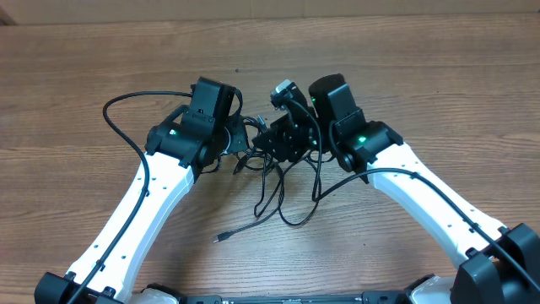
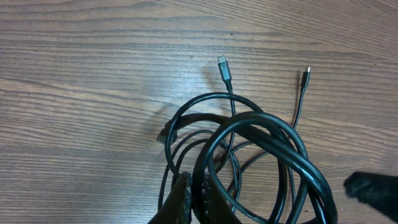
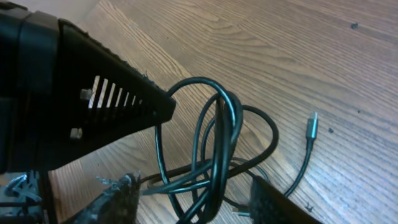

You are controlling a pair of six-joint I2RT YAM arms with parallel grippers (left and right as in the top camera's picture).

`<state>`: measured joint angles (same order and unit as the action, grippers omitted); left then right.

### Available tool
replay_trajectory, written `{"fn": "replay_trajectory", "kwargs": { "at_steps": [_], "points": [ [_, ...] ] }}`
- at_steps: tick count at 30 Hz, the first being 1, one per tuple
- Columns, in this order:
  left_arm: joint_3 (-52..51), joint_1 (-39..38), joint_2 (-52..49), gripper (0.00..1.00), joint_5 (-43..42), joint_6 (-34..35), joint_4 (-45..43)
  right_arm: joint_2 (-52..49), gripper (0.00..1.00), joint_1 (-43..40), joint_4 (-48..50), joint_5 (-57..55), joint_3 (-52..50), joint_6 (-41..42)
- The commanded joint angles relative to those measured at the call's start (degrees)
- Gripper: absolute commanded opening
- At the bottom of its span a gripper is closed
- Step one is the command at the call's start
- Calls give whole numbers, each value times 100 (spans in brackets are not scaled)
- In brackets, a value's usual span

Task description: Untangle cables

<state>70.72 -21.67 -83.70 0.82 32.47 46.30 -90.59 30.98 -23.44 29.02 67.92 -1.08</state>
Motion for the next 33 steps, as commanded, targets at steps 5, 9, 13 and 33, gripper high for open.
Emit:
{"fn": "replay_trajectory", "kwargs": {
  "at_steps": [5, 9, 13, 33],
  "points": [
    [70, 22, -4, 4, -219, -116, -72, 39, 43, 20, 13, -289, 35, -72],
    [68, 22, -4, 4, -286, -116, -83, -55, 43, 17, 9, -345, 31, -70],
    [68, 22, -4, 4, -339, -118, -111, -162, 40, 17, 24, -345, 31, -72],
    [68, 24, -4, 5, 24, 114, -2, -293, 4, 0, 238, -387, 31, 284]
  ]
}}
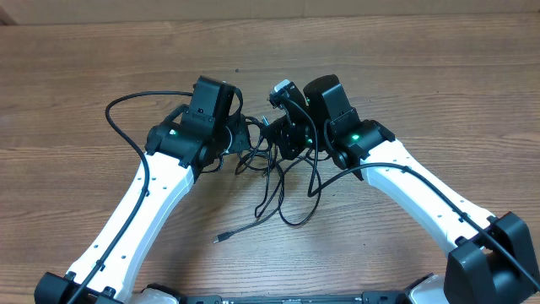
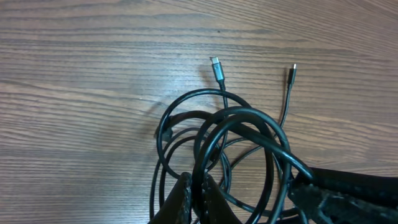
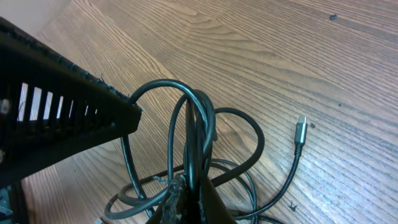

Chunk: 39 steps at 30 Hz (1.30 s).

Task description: Untangle cables

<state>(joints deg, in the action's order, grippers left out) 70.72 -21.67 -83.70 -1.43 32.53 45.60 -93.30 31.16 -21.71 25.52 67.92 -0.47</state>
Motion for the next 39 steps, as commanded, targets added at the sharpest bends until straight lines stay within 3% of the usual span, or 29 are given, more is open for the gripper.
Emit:
{"fn": "replay_trajectory", "kwargs": {
  "at_steps": [1, 7, 16, 21, 25, 27, 31, 34, 39],
  "points": [
    [68, 26, -4, 4, 380, 258, 133, -22, 4, -28, 68, -136, 31, 372],
    [68, 28, -4, 4, 898, 992, 496, -20, 4, -273, 57, -949, 31, 1386],
    [68, 33, -4, 5, 984, 1038, 535, -20, 4, -789, -2, -1069, 31, 2184],
    [68, 33, -4, 4, 979, 1036, 533, -20, 4, -879, -20, -970, 31, 2116],
    [68, 33, -4, 4, 975, 931, 531, -20, 4, -876, 46, -321, 31, 1432],
    [68, 33, -4, 4, 962, 787, 525, -20, 12, -872, 76, 138, 31, 1021],
    [68, 31, -4, 4, 756, 219, 444, -20, 53, -872, 79, 1034, 31, 236],
    [68, 31, -4, 4, 374, -221, 293, -22, 61, -857, 17, 1624, 31, -345],
    [68, 22, -4, 4, -63, -557, 11, -22, 61, -758, -24, 1593, 31, -459]
  ]
}}
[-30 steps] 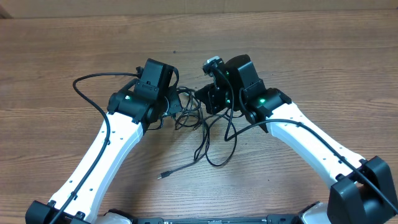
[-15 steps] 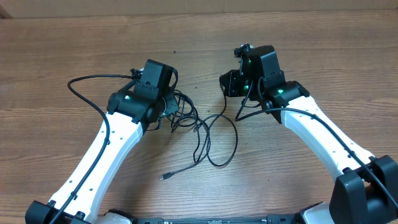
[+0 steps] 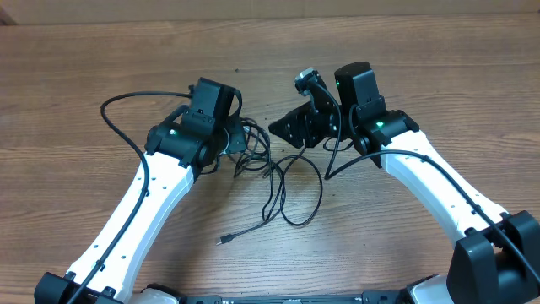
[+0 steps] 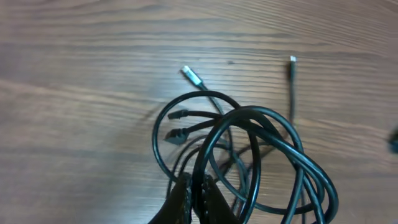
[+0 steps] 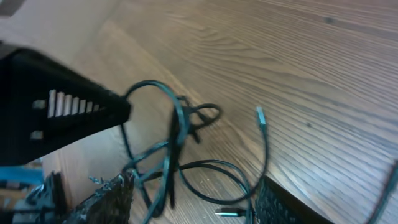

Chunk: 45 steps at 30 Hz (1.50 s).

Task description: Untangle cables

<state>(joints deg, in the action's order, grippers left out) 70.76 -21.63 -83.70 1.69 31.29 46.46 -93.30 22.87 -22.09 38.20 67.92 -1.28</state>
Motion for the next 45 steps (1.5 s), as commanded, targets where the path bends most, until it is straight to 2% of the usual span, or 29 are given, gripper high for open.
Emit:
{"fn": "replay_trajectory", "kwargs": {
  "at_steps": [1, 3, 6, 8, 13, 16, 19, 28, 43, 45],
  "points": [
    [63, 17, -4, 4, -389, -433, -90, -22, 61, 94, 15, 323, 31, -380],
    [63, 17, -4, 4, -389, -433, -109, -22, 59, 140, 13, 326, 31, -424],
    [63, 17, -4, 4, -389, -433, -111, -22, 50, 210, -13, 299, 31, -503],
    [63, 17, -4, 4, -433, -433, -111, -22, 32, 249, -59, 208, 31, -501],
    [63, 17, -4, 4, -498, -431, -131, -28, 26, 304, -140, 26, 28, -501],
    [63, 17, -4, 4, -505, -428, -136, -28, 25, 308, -140, 26, 28, -501],
    [63, 17, -4, 4, -586, -428, -160, -28, 32, 323, -140, 24, 31, -501],
    [63, 17, -4, 4, -625, -426, -179, -39, 31, 328, -140, 24, 31, -501],
    [63, 17, -4, 4, -627, -385, -264, -146, 19, 345, -190, 28, 28, -501],
    [66, 17, -4, 4, -632, -385, -289, -149, 13, 372, -208, 24, 28, -503]
  ]
}}
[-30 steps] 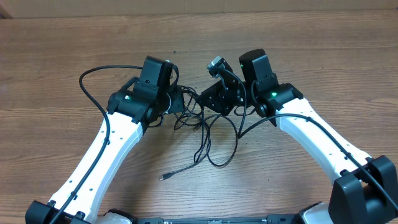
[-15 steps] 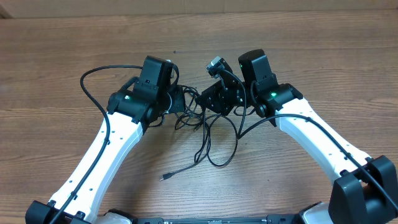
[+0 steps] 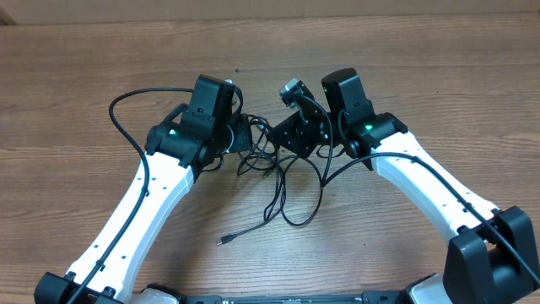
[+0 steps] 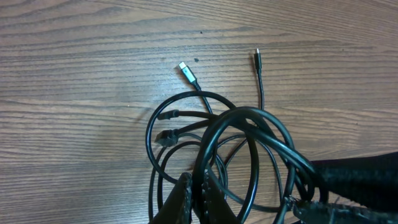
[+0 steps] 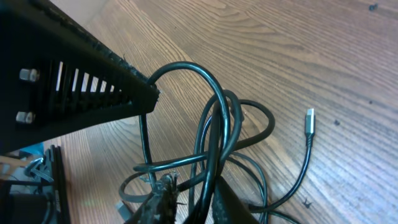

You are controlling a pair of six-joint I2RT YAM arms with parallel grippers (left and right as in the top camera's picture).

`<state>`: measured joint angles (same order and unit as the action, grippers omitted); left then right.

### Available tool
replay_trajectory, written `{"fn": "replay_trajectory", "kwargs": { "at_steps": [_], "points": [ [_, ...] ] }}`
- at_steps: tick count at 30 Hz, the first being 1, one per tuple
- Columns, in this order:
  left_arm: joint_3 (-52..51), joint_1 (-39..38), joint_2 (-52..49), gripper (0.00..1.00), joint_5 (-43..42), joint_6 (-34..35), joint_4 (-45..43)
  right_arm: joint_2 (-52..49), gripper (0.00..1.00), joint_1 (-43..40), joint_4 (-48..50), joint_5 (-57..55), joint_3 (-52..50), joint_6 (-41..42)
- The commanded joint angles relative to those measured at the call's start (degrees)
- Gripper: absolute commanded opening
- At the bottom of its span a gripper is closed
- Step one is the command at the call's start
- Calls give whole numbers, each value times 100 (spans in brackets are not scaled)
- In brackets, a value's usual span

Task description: Untangle cables

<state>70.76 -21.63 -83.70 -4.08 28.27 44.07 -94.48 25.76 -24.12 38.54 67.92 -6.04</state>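
A tangle of black cables (image 3: 272, 156) lies on the wooden table between my two arms. In the left wrist view my left gripper (image 4: 198, 186) is shut on a thick black loop (image 4: 249, 118) of the tangle. A silver plug (image 4: 186, 71) and a thin plug (image 4: 256, 55) lie free beyond it. In the right wrist view my right gripper (image 5: 193, 193) stands in the tangle from the other side, its narrowed fingers shut on an upright thick strand (image 5: 214, 137). The two grippers are almost touching.
One cable runs down from the tangle toward the table's front and ends in a small plug (image 3: 224, 241). A loop of the left arm's own wiring (image 3: 126, 110) arcs out to the left. The left gripper's black body (image 5: 62, 68) fills the right wrist view's left side.
My right gripper was open and drawn back to the right of the tangle. Now it is back at the tangle beside the left gripper, its fingers narrowed onto a thick strand. The left gripper kept its hold.
My left gripper held a thick loop throughout. My right gripper was first open at the tangle, then shut on a strand there. It was then open and away to the right, with the cables spread somewhat, and now grips in the tangle again.
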Motion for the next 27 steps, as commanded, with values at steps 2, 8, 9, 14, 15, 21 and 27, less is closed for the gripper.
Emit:
{"fn": "replay_trajectory", "kwargs": {
  "at_steps": [2, 8, 9, 14, 15, 21, 27],
  "points": [
    [63, 17, -4, 4, -52, -83, -61, -33, 6, 103, -4, -11, 28, -26],
    [63, 17, -4, 4, -50, -85, -59, -33, 4, 103, 0, -116, 28, -22],
    [63, 17, -4, 4, -48, -85, -55, -33, 4, 103, 0, -173, 28, 0],
    [63, 17, -4, 4, 4, -72, -15, -31, 4, 52, 157, -205, 31, 601],
    [63, 17, -4, 4, 55, -31, 11, -31, 4, 33, 223, -208, 31, 776],
    [63, 20, -4, 5, 1113, 1370, 621, -31, 4, -120, 632, -634, 31, 1840],
    [63, 22, -4, 4, 1416, 2315, 855, -31, 4, -120, 496, -1622, 31, 2354]
  ]
}}
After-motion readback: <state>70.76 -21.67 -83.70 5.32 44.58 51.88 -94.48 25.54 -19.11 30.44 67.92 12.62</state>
